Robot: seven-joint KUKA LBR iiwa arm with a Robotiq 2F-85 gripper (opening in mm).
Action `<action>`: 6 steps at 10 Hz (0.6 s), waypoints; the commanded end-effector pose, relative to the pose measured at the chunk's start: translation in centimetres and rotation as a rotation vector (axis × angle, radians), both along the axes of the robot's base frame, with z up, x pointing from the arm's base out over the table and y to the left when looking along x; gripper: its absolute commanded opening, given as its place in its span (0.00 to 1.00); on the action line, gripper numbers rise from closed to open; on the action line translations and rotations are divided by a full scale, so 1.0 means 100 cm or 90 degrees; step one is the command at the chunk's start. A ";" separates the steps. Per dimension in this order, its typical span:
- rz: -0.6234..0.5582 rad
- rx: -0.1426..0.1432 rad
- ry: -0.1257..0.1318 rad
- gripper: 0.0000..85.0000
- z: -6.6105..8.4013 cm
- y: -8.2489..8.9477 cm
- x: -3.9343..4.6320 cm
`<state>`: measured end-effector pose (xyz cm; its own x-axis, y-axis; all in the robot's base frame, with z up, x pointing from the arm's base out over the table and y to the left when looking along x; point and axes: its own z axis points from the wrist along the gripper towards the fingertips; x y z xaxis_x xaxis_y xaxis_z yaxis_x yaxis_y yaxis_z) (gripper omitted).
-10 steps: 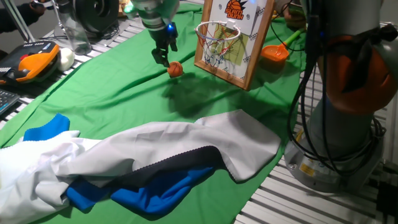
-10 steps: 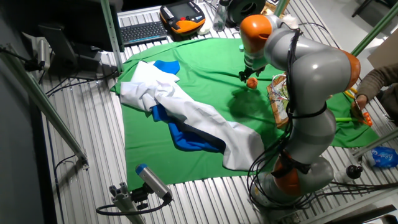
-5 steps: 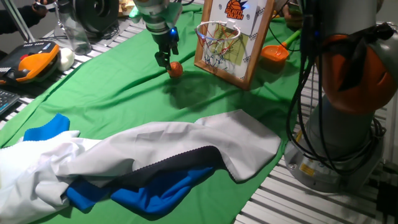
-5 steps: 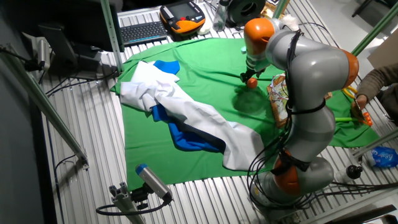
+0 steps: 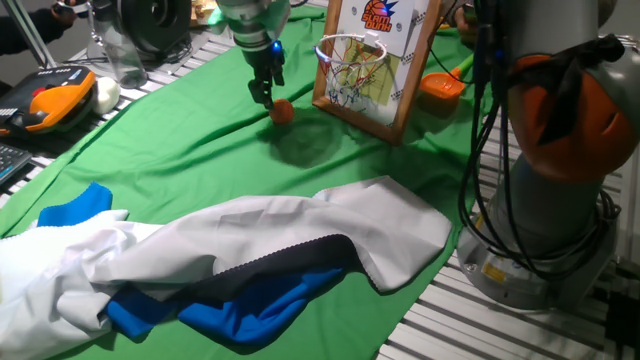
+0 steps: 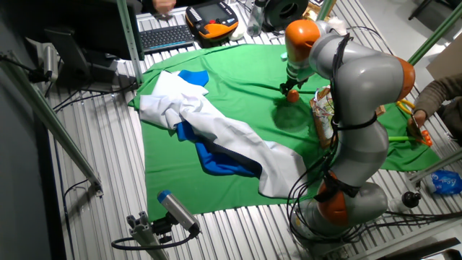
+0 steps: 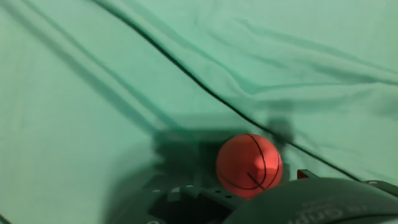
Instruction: Grab a basketball, release it and shoot it into the basket
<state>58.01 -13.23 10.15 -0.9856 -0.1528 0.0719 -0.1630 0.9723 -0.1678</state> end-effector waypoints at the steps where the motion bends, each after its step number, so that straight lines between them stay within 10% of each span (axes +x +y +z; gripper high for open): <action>1: -0.009 -0.001 0.006 0.80 0.000 0.000 -0.0002; 6: -0.095 -0.041 0.017 0.80 0.000 0.000 -0.0002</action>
<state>57.98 -13.28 10.17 -0.9946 0.0021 0.1042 -0.0225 0.9719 -0.2342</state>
